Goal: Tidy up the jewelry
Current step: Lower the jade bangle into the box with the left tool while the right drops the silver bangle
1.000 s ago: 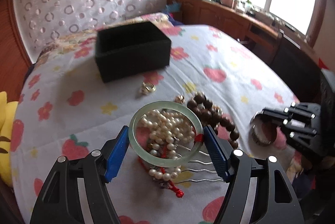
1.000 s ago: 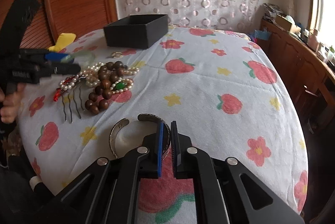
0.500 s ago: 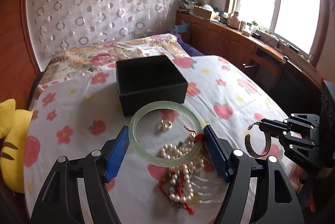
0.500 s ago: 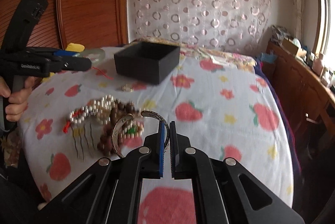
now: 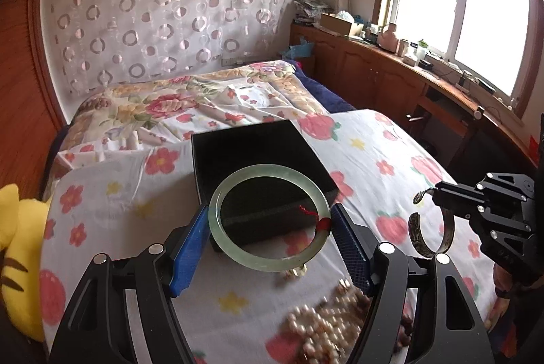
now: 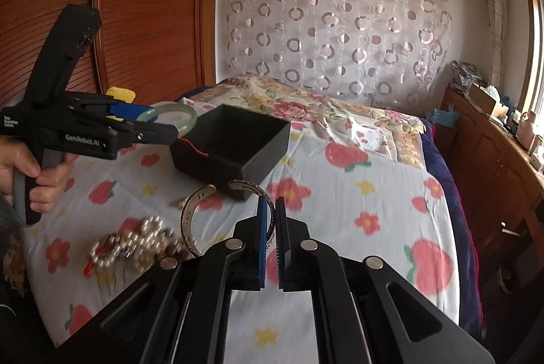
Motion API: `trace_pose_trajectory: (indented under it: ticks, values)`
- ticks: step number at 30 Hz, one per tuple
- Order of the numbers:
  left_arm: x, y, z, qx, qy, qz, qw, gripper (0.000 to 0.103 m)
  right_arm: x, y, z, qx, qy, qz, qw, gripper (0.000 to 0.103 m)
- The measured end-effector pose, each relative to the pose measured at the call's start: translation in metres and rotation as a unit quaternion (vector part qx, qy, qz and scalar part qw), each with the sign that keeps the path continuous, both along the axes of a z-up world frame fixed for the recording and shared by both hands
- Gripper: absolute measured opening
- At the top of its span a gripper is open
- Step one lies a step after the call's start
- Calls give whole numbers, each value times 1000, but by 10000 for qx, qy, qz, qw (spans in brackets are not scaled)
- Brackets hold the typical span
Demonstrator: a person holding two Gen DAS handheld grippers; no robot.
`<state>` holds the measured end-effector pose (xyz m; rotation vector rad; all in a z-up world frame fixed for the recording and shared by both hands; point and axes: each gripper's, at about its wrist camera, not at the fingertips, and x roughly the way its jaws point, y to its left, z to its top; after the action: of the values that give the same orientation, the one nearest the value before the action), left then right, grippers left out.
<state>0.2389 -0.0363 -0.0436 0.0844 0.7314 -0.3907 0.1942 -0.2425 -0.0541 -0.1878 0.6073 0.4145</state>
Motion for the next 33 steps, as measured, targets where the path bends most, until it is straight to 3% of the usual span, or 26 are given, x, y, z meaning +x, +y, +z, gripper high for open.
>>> trace_pose_trajectory:
  ticks: [13,23,28,33]
  values:
    - [73,-5,-27,107,327,-11,9994,69,86,14,8,63,-12,252,9997,5]
    - [78,1,-33,-86,379,-51,9992,69,116,30,-6,-19,170,369,9992,5]
    - [74,6,-26,-148,243,-3,9996,80,122,35,-1,-29,132,424,9990,5]
    - [65,19,-13,-156,61,150,9997,84,128,46,0,-18,148,534,9985,5]
